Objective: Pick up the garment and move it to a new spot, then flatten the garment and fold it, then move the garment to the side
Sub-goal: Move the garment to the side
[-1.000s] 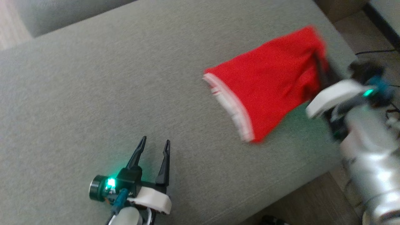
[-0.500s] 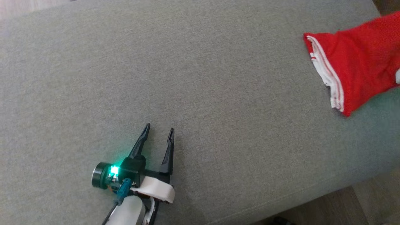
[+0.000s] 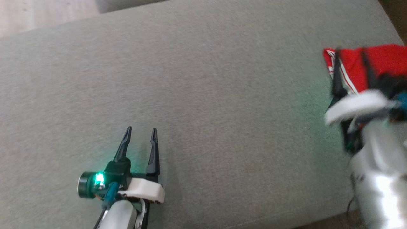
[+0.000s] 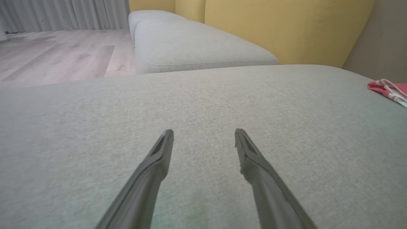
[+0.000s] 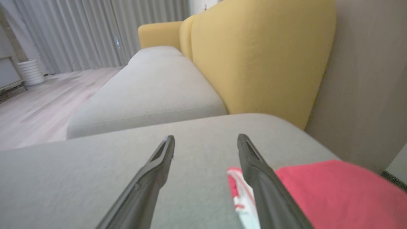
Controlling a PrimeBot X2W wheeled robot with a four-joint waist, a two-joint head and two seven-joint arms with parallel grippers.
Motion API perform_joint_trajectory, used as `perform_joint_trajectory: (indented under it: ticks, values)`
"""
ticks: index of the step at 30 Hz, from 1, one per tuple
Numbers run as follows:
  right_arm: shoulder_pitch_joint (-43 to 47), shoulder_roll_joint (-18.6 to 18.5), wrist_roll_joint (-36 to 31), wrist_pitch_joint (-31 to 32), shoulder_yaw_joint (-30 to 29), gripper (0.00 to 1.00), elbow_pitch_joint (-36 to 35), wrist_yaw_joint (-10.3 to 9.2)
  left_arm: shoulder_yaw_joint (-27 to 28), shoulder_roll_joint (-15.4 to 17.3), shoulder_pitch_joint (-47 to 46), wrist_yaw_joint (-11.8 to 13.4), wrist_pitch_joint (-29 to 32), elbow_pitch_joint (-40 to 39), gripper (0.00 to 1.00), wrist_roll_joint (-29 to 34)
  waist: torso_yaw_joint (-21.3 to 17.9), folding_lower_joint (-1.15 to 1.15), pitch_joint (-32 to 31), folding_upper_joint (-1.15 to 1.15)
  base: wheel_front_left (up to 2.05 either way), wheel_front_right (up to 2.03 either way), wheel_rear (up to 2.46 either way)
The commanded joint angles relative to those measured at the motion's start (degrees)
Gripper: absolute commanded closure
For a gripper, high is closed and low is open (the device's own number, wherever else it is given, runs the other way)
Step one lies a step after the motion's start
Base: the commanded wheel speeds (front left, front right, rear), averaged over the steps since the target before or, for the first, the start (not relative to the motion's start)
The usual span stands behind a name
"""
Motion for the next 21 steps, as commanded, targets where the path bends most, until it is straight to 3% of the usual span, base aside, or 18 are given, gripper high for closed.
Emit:
perform_joint_trajectory:
  ticks: [1,12,21]
  values:
    - [1.1,0.9,0.2,-0.6,2.1,0.00,-3.1,0.10,2.3,0.1,0.4,0.3,-0.4,-1.9,0.00,-0.7,1.9,0.01,-1.6,0.00,0.00,0.00,0.00]
    - [16.1,4.8,1.0,-0.6,1.4,0.00,-8.8,0.10,4.5,0.1,4.5,0.6,-0.4,-2.8,0.00,-2.5,8.4,0.01,-6.5,0.00,0.00,0.00,0.00]
    - [20.4,5.6,0.4,-0.6,1.7,0.00,-10.5,0.10,7.5,0.1,7.4,0.5,-0.4,-2.9,0.00,-2.5,11.0,0.01,-10.6,0.00,0.00,0.00,0.00]
